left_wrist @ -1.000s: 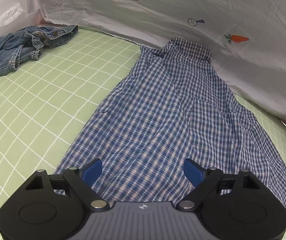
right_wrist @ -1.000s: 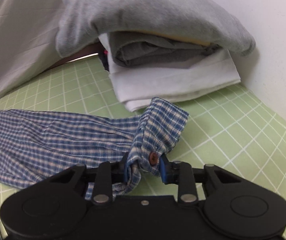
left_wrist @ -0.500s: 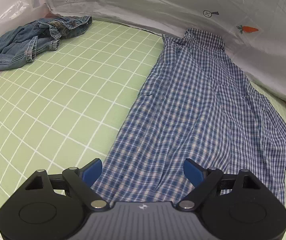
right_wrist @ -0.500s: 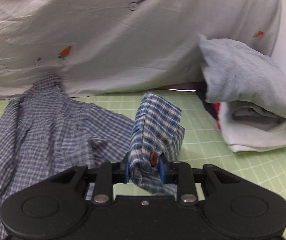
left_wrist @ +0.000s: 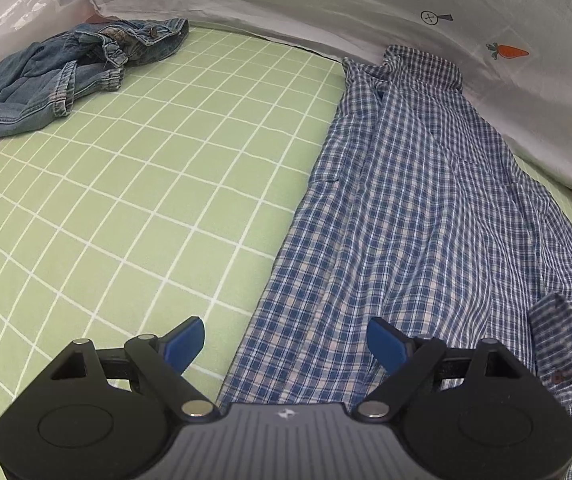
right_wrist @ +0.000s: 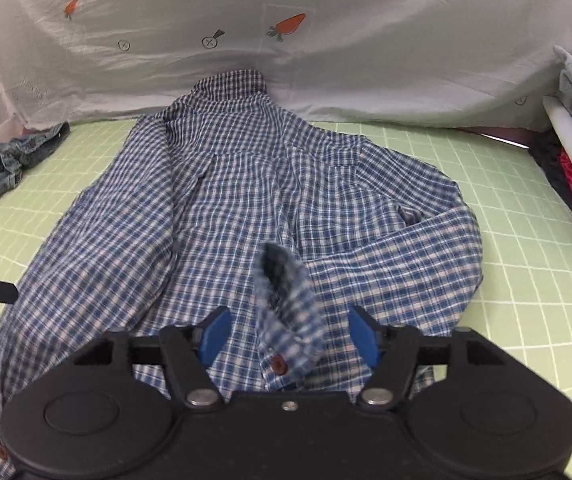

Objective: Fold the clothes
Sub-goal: 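Fold the cuff across the shirt body with the right gripper, release, then grasp the folded sleeve cuff with the left gripper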

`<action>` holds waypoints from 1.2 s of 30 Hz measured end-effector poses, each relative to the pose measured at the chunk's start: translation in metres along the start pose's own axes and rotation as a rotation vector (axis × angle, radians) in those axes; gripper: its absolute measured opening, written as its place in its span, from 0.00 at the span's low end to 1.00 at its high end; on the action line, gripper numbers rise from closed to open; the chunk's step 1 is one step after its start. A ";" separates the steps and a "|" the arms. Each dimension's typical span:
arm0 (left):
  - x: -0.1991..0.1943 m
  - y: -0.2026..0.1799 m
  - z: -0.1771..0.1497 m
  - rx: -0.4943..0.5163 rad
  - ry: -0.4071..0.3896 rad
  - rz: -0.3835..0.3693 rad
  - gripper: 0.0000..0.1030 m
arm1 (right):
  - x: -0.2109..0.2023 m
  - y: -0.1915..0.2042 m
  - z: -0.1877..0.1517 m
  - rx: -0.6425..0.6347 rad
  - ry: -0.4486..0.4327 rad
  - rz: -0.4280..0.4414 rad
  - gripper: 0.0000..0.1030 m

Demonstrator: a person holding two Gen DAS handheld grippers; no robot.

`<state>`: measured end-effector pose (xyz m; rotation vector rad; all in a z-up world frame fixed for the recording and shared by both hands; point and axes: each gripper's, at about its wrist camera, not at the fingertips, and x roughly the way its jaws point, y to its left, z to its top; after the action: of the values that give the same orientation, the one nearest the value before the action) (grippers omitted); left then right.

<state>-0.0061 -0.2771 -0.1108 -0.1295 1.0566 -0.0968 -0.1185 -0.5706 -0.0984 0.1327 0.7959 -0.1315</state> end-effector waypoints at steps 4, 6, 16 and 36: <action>-0.007 -0.021 0.001 0.029 -0.020 -0.018 0.86 | -0.021 -0.026 -0.001 0.087 -0.050 -0.066 0.86; -0.010 -0.034 -0.002 0.047 -0.025 -0.028 0.86 | -0.029 -0.041 -0.007 0.109 -0.062 -0.127 0.95; -0.025 -0.123 -0.045 0.129 -0.037 -0.054 0.88 | -0.058 -0.132 -0.054 0.196 0.002 -0.307 1.00; 0.045 -0.219 -0.042 0.265 0.133 -0.138 0.59 | 0.013 -0.208 -0.026 0.235 0.055 -0.269 1.00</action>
<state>-0.0242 -0.5027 -0.1368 0.0449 1.1573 -0.3731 -0.1621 -0.7715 -0.1399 0.2519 0.8493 -0.4784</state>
